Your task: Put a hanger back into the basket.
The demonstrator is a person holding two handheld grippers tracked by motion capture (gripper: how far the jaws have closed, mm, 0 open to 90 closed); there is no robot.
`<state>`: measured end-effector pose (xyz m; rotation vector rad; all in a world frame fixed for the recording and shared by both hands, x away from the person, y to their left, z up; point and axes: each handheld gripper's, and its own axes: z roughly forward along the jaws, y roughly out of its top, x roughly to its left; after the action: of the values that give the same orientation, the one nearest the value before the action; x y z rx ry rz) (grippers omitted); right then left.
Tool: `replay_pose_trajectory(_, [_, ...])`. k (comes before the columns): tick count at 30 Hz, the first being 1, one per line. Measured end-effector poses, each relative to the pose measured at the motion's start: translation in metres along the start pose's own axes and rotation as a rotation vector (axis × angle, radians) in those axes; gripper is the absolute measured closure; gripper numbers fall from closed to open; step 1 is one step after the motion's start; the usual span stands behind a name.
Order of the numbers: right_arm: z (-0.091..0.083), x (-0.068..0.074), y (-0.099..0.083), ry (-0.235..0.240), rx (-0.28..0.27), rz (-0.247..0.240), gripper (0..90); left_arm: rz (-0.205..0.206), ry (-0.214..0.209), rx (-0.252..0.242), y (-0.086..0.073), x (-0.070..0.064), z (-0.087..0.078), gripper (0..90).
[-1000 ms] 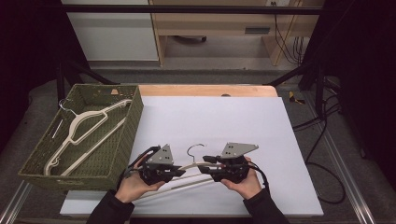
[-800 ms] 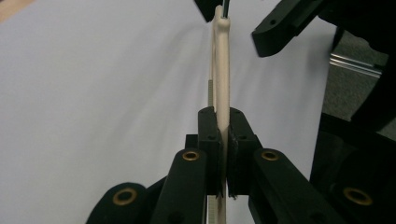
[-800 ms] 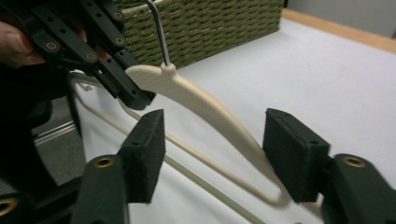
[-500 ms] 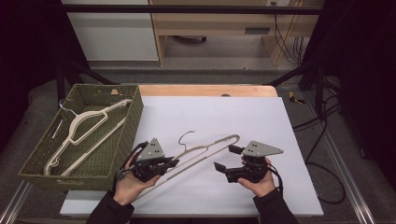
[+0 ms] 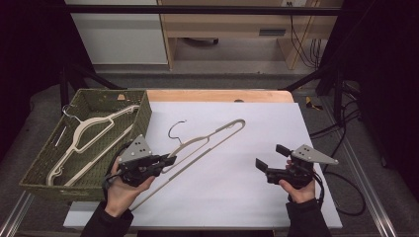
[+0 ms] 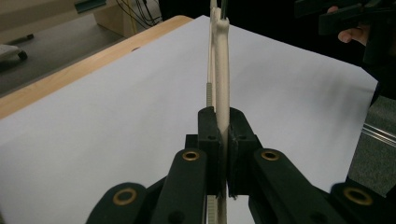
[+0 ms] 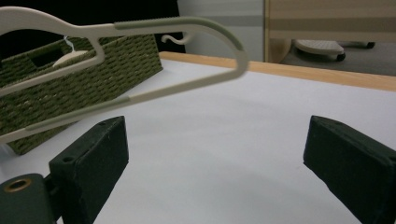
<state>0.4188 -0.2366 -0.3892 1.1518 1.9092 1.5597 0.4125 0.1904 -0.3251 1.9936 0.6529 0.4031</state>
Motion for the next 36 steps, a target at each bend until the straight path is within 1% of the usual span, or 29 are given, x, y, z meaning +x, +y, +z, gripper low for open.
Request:
replay_pose_trajectory(3, [-0.008, -0.007, 0.001, -0.017, -0.018, 0.015, 6.6, 0.006, 0.015, -0.009, 0.009, 0.005, -0.011, 86.4])
replay_pose_trajectory(6, [-0.014, -0.012, 0.002, -0.035, -0.035, 0.025, 6.0, 0.015, 0.017, -0.02, 0.018, 0.01, -0.02, 86.4])
replay_pose_trajectory(7, [-0.015, -0.012, 0.002, -0.036, -0.033, 0.028, 5.5, 0.014, 0.015, -0.024, 0.022, 0.013, -0.024, 86.4])
replay_pose_trajectory(9, [-0.016, -0.014, 0.001, -0.05, -0.033, 0.024, 4.4, 0.014, 0.015, -0.033, 0.026, 0.017, -0.03, 86.4])
replay_pose_trajectory(12, [-0.016, -0.016, 0.0, -0.063, -0.026, 0.016, 3.5, 0.015, 0.027, -0.041, 0.033, 0.026, -0.04, 86.4])
replay_pose_trajectory(17, [-0.015, -0.016, -0.001, -0.081, -0.02, 0.006, 2.9, 0.02, 0.037, -0.044, 0.039, 0.042, -0.053, 86.5])
replay_pose_trajectory(19, [-0.015, -0.017, -0.001, -0.085, -0.009, -0.004, 2.8, 0.014, 0.039, -0.045, 0.04, 0.05, -0.058, 86.5])
replay_pose_trajectory(22, [-0.014, -0.016, -0.001, -0.092, -0.007, -0.004, 2.4, 0.001, 0.041, -0.048, 0.041, 0.062, -0.064, 86.5])
replay_pose_trajectory(26, [-0.013, -0.016, -0.002, -0.101, 0.0, 0.001, 2.1, -0.02, 0.074, -0.052, 0.04, 0.081, -0.073, 86.5])
replay_pose_trajectory(29, [-0.014, -0.017, -0.002, -0.1, 0.003, -0.001, 1.9, -0.02, 0.1, -0.044, 0.038, 0.096, -0.079, 86.5])
replay_pose_trajectory(31, [-0.014, -0.017, -0.002, -0.102, 0.001, 0.003, 2.0, -0.022, 0.114, -0.038, 0.036, 0.107, -0.083, 86.5])
replay_pose_trajectory(33, [-0.014, -0.018, -0.002, -0.099, 0.003, -0.008, 1.9, -0.03, 0.129, -0.036, 0.032, 0.116, -0.088, 86.5])
replay_pose_trajectory(34, [-0.013, -0.018, -0.002, -0.098, 0.004, -0.002, 1.9, -0.031, 0.139, -0.036, 0.03, 0.122, -0.09, 86.5])
replay_pose_trajectory(36, [-0.013, -0.017, -0.002, -0.097, 0.006, -0.003, 1.9, -0.038, 0.144, -0.042, 0.026, 0.128, -0.094, 86.5])
